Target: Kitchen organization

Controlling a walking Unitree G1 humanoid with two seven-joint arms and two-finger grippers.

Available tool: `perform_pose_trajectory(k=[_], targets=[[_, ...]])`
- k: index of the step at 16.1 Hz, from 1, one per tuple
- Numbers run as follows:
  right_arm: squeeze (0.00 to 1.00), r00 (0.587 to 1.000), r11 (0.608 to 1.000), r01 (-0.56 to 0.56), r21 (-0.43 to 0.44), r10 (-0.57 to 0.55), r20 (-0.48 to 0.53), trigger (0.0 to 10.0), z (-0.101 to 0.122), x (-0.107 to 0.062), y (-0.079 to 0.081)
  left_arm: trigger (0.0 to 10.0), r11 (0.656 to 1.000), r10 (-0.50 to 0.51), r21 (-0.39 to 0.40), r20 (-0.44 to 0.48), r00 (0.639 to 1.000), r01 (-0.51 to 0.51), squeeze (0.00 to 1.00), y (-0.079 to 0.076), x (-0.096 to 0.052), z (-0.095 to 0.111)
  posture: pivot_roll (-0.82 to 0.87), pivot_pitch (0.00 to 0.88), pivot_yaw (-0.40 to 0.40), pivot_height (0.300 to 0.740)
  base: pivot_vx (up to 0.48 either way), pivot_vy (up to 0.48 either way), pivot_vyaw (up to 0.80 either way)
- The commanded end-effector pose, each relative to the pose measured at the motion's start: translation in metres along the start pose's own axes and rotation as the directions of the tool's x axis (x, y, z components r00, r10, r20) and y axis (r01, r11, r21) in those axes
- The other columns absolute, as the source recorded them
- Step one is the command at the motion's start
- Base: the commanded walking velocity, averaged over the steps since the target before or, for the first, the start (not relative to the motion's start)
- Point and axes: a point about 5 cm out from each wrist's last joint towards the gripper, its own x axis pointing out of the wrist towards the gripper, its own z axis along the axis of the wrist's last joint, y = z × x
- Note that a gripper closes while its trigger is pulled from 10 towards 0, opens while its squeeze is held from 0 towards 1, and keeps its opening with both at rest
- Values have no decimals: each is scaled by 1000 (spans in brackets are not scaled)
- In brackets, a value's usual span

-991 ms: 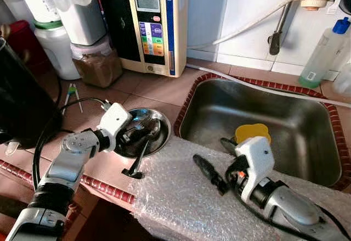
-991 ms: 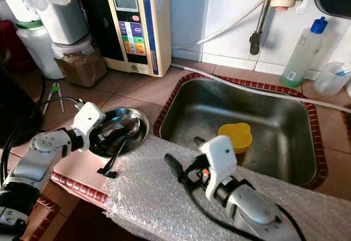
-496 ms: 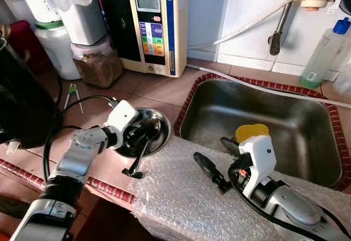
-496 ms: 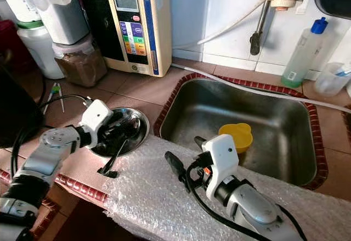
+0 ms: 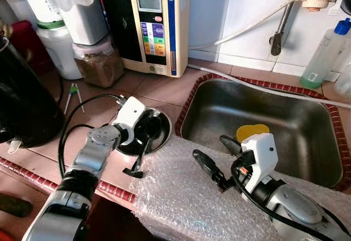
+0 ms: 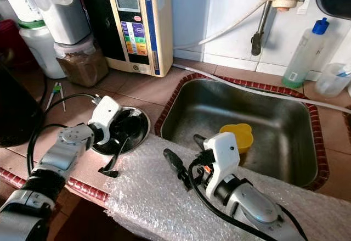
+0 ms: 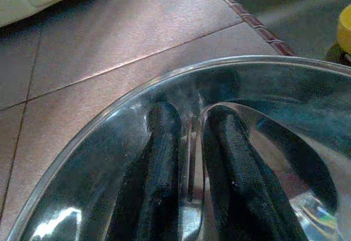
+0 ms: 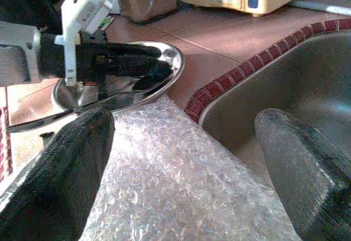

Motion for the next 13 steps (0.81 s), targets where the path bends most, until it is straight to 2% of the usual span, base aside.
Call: perform_pose_trajectory(k=[1, 5, 9, 13], targets=[[0, 1000, 1000, -17, -5, 17, 13, 10000, 5, -2, 3, 0, 1000, 18, -1, -21, 1000, -18, 0, 1, 2, -3, -68, 50, 85, 740, 0, 0, 0], [0, 1000, 999, -14, -29, 14, 2, 10000, 5, -3, 2, 0, 998, 57, -4, -22, 998, -57, 0, 0, 8, -1, -72, 52, 85, 740, 0, 0, 0], [0, 1000, 999, -13, -49, 13, 0, 10000, 6, -1, 1, 0, 996, 90, -30, 13, 996, -90, 0, -6, 19, 10, -74, 52, 82, 740, 0, 0, 0], [0, 1000, 998, -1, -64, 1, 4, 10000, 7, -1, -1, 980, 990, 132, -50, 48, 990, -129, 0, -8, 27, 20, -86, 52, 84, 740, 0, 0, 0]])
